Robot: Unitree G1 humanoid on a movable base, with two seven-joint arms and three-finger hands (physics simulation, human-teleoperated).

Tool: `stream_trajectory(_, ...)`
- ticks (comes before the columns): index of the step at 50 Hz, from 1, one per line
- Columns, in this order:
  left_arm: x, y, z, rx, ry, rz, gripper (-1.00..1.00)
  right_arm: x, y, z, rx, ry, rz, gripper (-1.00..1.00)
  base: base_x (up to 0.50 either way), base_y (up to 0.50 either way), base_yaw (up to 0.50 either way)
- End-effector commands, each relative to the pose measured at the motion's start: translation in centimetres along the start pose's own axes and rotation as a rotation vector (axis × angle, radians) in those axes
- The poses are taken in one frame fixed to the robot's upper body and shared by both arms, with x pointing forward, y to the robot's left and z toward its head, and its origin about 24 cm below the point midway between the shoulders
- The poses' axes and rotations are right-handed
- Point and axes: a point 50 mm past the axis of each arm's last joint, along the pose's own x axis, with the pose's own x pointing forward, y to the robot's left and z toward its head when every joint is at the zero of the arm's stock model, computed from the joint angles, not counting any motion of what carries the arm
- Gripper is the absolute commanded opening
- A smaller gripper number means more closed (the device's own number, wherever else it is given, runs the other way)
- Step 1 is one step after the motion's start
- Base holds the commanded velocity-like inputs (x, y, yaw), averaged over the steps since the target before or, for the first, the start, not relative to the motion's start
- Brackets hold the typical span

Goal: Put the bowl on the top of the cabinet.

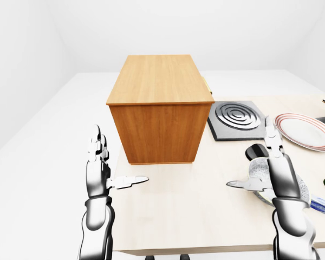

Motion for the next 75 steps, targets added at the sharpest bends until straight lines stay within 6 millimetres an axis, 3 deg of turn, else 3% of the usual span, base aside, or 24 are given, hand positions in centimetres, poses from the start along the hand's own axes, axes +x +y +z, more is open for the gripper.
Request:
stream_trajectory(1, -0.1, -0.1, -0.2, 0.003, 0.010, -0.002, 1.00, -1.9, -2.7, -1.6, -0.136, 0.107, 0.011, 1.00, 0.00, 0.00, 0.00)
stream_trajectory(18, -0.1, -0.3, -0.4, 0.003, 0.018, -0.013, 1.00, -3.8, -3.6, -4.6, -0.313, 0.302, 0.042, 1.00, 0.00, 0.00, 0.00)
stream_trajectory(30, -0.2, -0.4, -0.7, 0.003, 0.031, -0.017, 1.00, -4.8, -2.9, -6.5, -0.353, 0.397, 0.105, 1.00, 0.00, 0.00, 0.00)
stream_trajectory(75, -0.2, -0.3, -0.7, 0.003, 0.032, -0.014, 1.00, -7.1, -0.3, -10.1, -0.444, 0.550, 0.244, 1.00, 0.00, 0.00, 0.00)
